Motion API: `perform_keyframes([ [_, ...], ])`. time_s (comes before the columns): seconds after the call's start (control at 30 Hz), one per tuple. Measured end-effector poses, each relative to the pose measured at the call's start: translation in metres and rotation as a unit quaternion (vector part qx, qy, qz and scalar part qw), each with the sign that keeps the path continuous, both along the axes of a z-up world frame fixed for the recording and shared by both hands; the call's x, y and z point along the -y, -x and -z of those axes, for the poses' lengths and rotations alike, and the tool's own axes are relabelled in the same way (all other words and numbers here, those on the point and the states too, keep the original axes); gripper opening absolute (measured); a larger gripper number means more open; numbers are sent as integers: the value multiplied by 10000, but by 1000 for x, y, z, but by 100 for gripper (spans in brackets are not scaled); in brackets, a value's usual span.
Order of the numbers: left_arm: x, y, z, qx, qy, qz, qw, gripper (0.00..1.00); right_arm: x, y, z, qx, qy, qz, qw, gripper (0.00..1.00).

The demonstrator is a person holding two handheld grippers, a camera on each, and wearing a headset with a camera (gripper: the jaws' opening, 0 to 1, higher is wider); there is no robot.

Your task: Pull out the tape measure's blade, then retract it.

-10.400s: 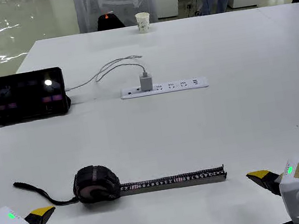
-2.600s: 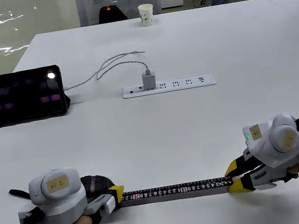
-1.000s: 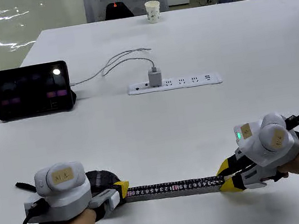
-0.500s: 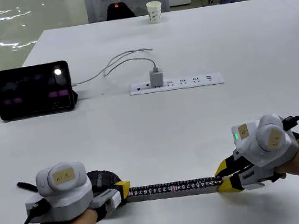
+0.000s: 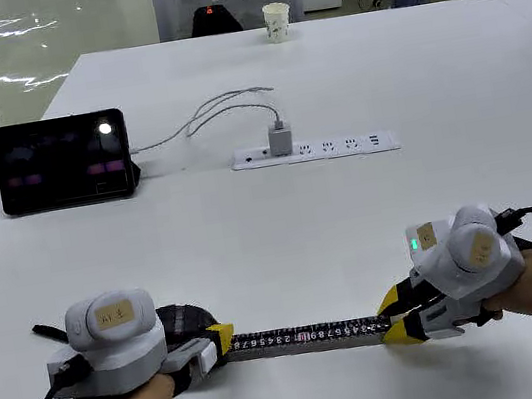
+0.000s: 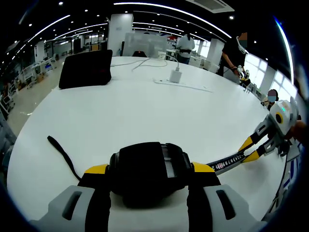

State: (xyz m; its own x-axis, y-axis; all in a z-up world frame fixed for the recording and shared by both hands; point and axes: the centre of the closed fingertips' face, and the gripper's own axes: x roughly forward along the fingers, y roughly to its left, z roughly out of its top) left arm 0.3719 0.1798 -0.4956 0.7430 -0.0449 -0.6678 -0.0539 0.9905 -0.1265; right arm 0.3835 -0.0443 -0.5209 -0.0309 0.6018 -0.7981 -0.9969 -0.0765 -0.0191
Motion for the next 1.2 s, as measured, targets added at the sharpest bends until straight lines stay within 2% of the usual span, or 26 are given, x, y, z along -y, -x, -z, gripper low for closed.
perform_keyframes([
  [1.2, -1, 0, 1, -7, 85, -2, 10000, 59, -25, 1, 0, -8, -57, -50, 10000, 10],
])
